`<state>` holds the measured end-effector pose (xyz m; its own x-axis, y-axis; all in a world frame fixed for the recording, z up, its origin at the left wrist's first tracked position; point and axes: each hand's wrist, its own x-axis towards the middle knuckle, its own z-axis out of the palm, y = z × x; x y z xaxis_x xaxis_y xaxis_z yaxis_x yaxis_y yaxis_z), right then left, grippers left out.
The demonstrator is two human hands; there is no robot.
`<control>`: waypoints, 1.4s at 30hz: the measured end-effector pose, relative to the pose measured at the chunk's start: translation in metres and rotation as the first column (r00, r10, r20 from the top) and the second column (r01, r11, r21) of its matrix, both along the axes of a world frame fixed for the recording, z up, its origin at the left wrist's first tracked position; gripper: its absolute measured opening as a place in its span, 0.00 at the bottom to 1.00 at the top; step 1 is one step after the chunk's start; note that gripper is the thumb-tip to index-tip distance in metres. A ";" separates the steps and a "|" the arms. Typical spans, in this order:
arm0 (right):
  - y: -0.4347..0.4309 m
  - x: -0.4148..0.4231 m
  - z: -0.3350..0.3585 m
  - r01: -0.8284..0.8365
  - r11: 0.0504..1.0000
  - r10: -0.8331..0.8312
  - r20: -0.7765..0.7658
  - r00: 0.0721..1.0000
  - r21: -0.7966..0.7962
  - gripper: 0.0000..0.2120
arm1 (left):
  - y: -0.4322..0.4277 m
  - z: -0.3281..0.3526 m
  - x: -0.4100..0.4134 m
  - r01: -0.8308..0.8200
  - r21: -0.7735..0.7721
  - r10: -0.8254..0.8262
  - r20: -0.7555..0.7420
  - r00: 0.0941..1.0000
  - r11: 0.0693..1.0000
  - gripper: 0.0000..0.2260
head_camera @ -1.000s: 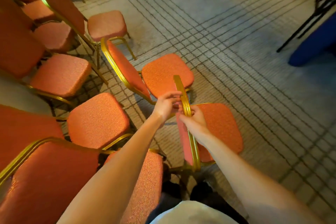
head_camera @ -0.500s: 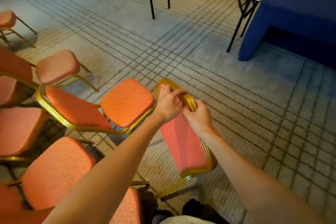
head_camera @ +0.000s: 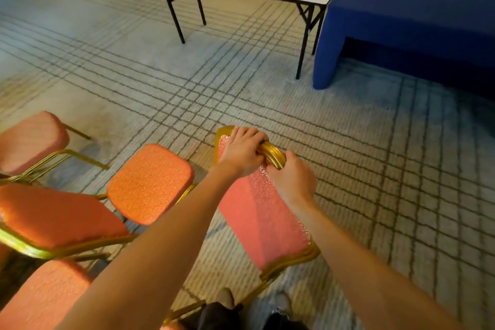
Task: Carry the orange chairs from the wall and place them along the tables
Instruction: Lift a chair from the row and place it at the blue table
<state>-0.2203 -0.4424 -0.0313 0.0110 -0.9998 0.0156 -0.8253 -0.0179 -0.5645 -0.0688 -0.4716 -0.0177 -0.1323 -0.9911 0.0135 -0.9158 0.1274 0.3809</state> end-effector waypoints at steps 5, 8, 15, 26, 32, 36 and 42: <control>-0.019 0.009 0.003 0.129 0.992 -0.127 -0.176 0.976 -0.001 0.18 | -0.040 0.005 -0.008 0.038 0.024 -0.041 0.130 0.991 0.999 0.16; -0.037 0.012 0.006 0.146 0.989 -0.145 -0.225 0.964 -0.012 0.18 | -0.062 0.006 -0.002 0.090 0.001 -0.088 0.181 0.980 0.996 0.15; -0.072 0.034 0.015 0.107 0.994 -0.098 -0.374 0.922 0.004 0.21 | -0.092 0.000 0.033 0.164 -0.011 -0.156 0.260 0.953 0.986 0.17; -0.090 0.052 0.016 0.086 0.987 -0.133 -0.401 0.906 -0.134 0.10 | -0.080 -0.010 0.057 0.112 -0.011 -0.112 0.054 0.992 0.994 0.08; -0.087 0.015 0.013 0.156 0.985 -0.173 -0.337 0.925 -0.078 0.13 | -0.083 -0.012 0.018 0.134 0.009 -0.134 0.069 0.989 0.991 0.09; -0.101 -0.026 0.009 0.154 0.985 -0.169 -0.274 0.947 -0.077 0.12 | -0.101 -0.009 -0.014 0.142 0.014 -0.143 0.114 0.983 0.990 0.10; -0.154 -0.048 0.003 0.022 0.993 -0.066 -0.384 0.921 -0.117 0.12 | -0.147 -0.012 -0.030 0.055 -0.013 -0.052 0.178 0.983 0.998 0.12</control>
